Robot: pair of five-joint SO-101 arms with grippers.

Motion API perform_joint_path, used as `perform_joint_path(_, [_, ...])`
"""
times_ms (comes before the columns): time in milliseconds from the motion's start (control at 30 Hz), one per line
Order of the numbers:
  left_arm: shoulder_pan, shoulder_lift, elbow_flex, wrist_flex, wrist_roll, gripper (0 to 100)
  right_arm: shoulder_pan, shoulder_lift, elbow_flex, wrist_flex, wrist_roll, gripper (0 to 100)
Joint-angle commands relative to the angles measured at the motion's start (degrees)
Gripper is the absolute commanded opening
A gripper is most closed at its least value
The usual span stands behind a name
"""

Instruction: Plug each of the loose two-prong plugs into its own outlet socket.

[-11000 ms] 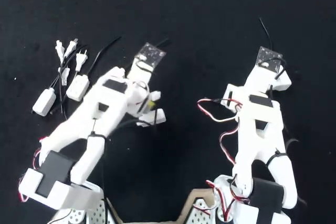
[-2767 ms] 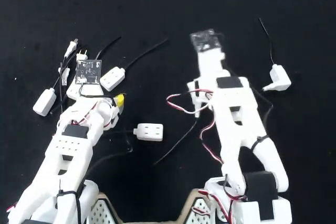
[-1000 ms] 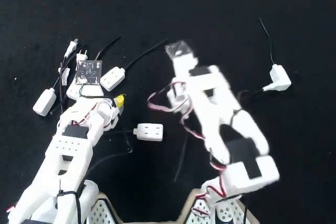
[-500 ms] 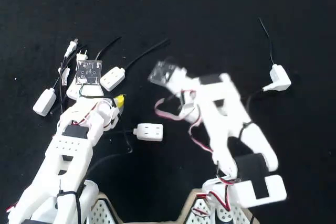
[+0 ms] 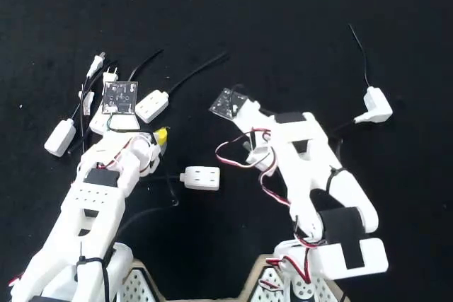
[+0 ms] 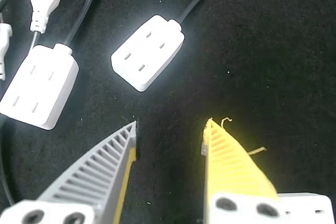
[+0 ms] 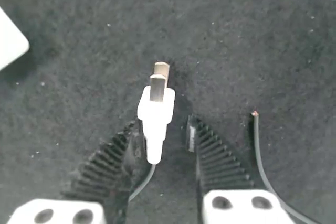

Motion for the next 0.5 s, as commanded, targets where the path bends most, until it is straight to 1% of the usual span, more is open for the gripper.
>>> perform_joint_path(0, [-0.13, -1.49, -0.84, -0.53, -0.44, 20, -1.41, -3.38, 0.13, -0.26, 0.35, 9.8])
perform_joint_path(67, [-0.13, -1.49, -0.66, -0.53, -0.44, 20, -2.2, -4.0, 0.13, -0.09, 0.35, 0.2])
perform_joint_path(100, [-0.13, -1.49, -0.66, -0.53, -0.44, 20, -2.11, -4.7, -0.04, 0.35, 0.18, 2.2])
perform_joint_path(233, [-0.13, -1.49, -0.48, -0.53, -0.26, 20, -2.73, -11.65, -0.57, 5.89, -3.69, 1.0])
perform_joint_path(267, [-0.13, -1.58, -0.48, -0.18, -0.09, 20, -4.04, -14.2, -0.13, 7.47, -5.45, 1.0])
perform_joint_path(333, [0.4, -1.93, -1.45, 3.43, -0.09, 20, -7.65, -19.65, 2.51, 8.44, -8.7, 1.0])
perform_joint_path(400, [1.36, -4.22, -3.12, 8.44, 0.18, 20, -12.22, -25.71, 6.2, 7.21, -11.34, 1.0])
perform_joint_path(467, [1.8, -7.82, -3.65, 12.13, 2.37, 20, -17.23, -30.9, 9.8, 4.92, -14.07, 1.0])
